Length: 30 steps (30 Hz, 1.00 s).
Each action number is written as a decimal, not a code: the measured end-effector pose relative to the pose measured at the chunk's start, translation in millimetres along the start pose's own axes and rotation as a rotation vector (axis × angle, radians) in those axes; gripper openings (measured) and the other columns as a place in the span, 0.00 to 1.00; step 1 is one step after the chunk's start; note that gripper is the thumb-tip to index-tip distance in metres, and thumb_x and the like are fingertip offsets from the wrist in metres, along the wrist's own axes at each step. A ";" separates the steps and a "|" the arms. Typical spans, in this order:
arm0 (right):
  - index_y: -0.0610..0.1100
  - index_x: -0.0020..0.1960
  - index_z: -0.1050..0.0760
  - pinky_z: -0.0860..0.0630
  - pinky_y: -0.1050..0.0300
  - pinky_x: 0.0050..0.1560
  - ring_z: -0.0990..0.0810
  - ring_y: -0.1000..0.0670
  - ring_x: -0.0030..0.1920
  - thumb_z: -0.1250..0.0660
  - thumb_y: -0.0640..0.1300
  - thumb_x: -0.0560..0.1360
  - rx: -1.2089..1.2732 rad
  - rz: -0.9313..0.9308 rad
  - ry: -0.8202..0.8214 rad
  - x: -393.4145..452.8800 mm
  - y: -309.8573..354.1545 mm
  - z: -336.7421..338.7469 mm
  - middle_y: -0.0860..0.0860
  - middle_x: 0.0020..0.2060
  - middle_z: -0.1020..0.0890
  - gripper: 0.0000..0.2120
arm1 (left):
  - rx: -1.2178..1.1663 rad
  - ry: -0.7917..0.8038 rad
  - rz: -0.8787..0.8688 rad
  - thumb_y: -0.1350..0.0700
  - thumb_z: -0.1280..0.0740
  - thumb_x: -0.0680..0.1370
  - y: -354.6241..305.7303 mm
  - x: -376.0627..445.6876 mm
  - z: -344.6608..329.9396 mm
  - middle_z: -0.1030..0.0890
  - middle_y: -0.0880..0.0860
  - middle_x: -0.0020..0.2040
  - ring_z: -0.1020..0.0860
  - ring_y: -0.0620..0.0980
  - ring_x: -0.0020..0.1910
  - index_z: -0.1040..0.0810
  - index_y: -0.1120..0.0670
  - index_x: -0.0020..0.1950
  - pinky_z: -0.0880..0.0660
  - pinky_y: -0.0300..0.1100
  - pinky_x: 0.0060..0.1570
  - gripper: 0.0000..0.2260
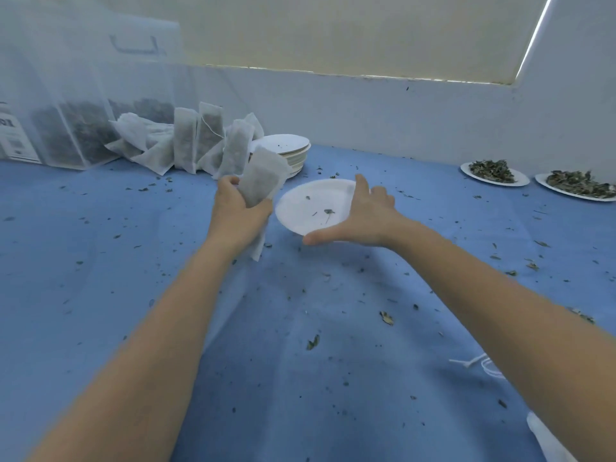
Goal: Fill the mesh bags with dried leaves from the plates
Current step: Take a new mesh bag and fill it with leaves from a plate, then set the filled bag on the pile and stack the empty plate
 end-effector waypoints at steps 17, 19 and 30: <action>0.40 0.70 0.42 0.38 0.54 0.60 0.39 0.43 0.66 0.29 0.73 0.54 -0.086 0.048 -0.148 238.7 85.3 -12.0 0.42 0.64 0.34 0.58 | 0.178 -0.247 0.116 0.51 0.36 0.77 61.2 199.4 -1.1 0.28 0.56 0.54 0.28 0.54 0.50 0.38 0.62 0.61 0.33 0.44 0.44 0.20; 0.39 0.72 0.44 0.39 0.52 0.64 0.41 0.43 0.68 0.28 0.73 0.53 -0.066 0.045 -0.147 257.8 89.3 -21.3 0.42 0.66 0.36 0.60 | 0.221 -0.256 0.135 0.51 0.38 0.78 71.8 213.9 -5.9 0.28 0.59 0.58 0.27 0.57 0.54 0.39 0.63 0.62 0.33 0.44 0.45 0.21; 0.43 0.74 0.45 0.50 0.42 0.72 0.49 0.41 0.74 0.42 0.68 0.73 -0.236 0.142 -0.201 258.3 95.8 -26.0 0.41 0.74 0.44 0.40 | 0.710 -0.400 0.130 0.48 0.40 0.78 53.1 207.4 3.8 0.38 0.63 0.67 0.36 0.62 0.64 0.47 0.65 0.72 0.37 0.51 0.62 0.31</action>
Point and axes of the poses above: each hand's wrist, its own x-axis towards the middle knuckle, its own z-axis out of the back of the hand, y = z × x, the point moved 2 cm from there along x, towards the middle knuckle
